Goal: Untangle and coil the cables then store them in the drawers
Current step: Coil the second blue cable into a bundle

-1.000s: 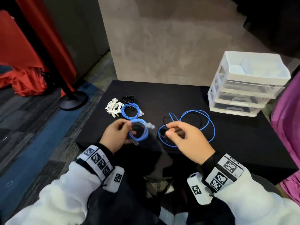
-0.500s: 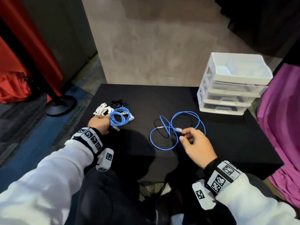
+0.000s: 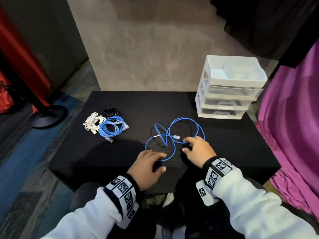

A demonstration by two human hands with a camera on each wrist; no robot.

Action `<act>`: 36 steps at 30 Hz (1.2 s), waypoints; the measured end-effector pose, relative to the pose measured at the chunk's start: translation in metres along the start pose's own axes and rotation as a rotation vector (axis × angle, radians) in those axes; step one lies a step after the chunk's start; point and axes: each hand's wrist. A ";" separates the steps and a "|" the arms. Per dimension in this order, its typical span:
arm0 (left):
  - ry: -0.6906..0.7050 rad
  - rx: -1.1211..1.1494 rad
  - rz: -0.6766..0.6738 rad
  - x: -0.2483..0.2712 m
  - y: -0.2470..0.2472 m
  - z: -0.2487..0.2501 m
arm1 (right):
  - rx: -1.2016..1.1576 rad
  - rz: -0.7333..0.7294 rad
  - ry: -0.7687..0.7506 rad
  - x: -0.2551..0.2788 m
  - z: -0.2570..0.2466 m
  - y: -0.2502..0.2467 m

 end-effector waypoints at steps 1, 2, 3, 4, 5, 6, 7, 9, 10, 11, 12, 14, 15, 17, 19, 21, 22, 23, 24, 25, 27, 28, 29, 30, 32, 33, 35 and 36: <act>-0.014 -0.053 -0.041 -0.002 -0.001 -0.001 | 0.001 0.018 0.017 0.000 0.006 -0.003; -0.004 -0.077 -0.054 -0.003 -0.003 -0.001 | -0.040 0.064 0.036 0.002 0.011 -0.007; 0.014 -0.064 -0.048 -0.006 -0.009 -0.003 | -0.108 0.126 0.070 0.003 0.018 -0.010; 0.026 -0.036 -0.024 -0.008 -0.017 -0.005 | -0.196 0.186 0.103 0.006 0.024 -0.015; 0.024 -0.006 0.014 -0.010 -0.027 -0.007 | -0.291 0.251 0.141 0.010 0.032 -0.020; 0.022 0.018 0.062 -0.010 -0.037 -0.011 | -0.359 0.331 0.186 0.014 0.041 -0.025; 0.023 0.037 0.120 -0.010 -0.048 -0.015 | -0.394 0.417 0.237 0.015 0.054 -0.030; -0.002 0.079 0.233 -0.007 -0.068 -0.020 | -0.469 0.502 0.335 0.013 0.081 -0.039; -0.024 0.110 0.273 -0.004 -0.076 -0.020 | -0.514 0.513 0.370 0.010 0.095 -0.040; -0.052 0.143 0.303 -0.001 -0.081 -0.018 | -0.553 0.509 0.384 0.009 0.105 -0.043; -0.076 0.185 0.329 0.003 -0.084 -0.014 | -0.584 0.492 0.382 0.008 0.112 -0.043; -0.090 0.286 0.396 0.007 -0.084 -0.008 | -0.614 0.453 0.321 0.005 0.120 -0.038; -0.082 0.340 0.433 0.007 -0.081 -0.006 | -0.619 0.427 0.274 0.006 0.119 -0.038; -0.065 0.466 0.472 0.007 -0.075 0.002 | -0.607 0.338 0.179 0.010 0.108 -0.039; -0.031 0.557 0.495 0.007 -0.070 0.015 | -0.569 0.310 0.116 0.020 0.090 -0.040; -0.003 0.608 0.507 0.008 -0.067 0.033 | -0.468 0.434 0.085 0.038 0.062 -0.049; 0.000 0.640 0.499 0.009 -0.066 0.043 | -0.440 0.493 0.046 0.049 0.044 -0.054; 0.001 0.661 0.474 0.010 -0.066 0.053 | -0.473 0.505 -0.023 0.059 0.026 -0.058; 0.015 0.659 0.438 0.012 -0.066 0.064 | -0.553 0.446 -0.106 0.070 0.006 -0.064; 0.043 0.633 0.390 0.013 -0.066 0.075 | -0.636 0.336 -0.203 0.079 -0.012 -0.068; 0.112 0.555 0.306 0.016 -0.068 0.095 | -0.615 0.148 -0.390 0.089 -0.038 -0.068; 0.143 0.526 0.283 0.017 -0.069 0.102 | -0.533 0.118 -0.437 0.090 -0.047 -0.068; 0.164 0.519 0.267 0.017 -0.072 0.106 | -0.520 0.089 -0.449 0.089 -0.052 -0.068; 0.169 0.523 0.253 0.017 -0.074 0.107 | -0.565 0.083 -0.432 0.087 -0.054 -0.071; 0.148 0.494 0.207 0.019 -0.079 0.099 | -0.699 0.179 -0.336 0.081 -0.050 -0.079; 0.128 0.437 0.180 0.020 -0.081 0.090 | -0.774 0.246 -0.280 0.079 -0.046 -0.086; 0.088 0.309 0.144 0.026 -0.082 0.071 | -0.856 0.358 -0.204 0.077 -0.034 -0.102; 0.086 0.269 0.147 0.030 -0.082 0.063 | -0.844 0.392 -0.190 0.077 -0.029 -0.107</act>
Point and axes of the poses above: each hand's wrist, its own x-axis away from the middle knuckle, its own y-axis out of the palm, z = x × y, and after that the axes turned 15 degrees about x, right-handed
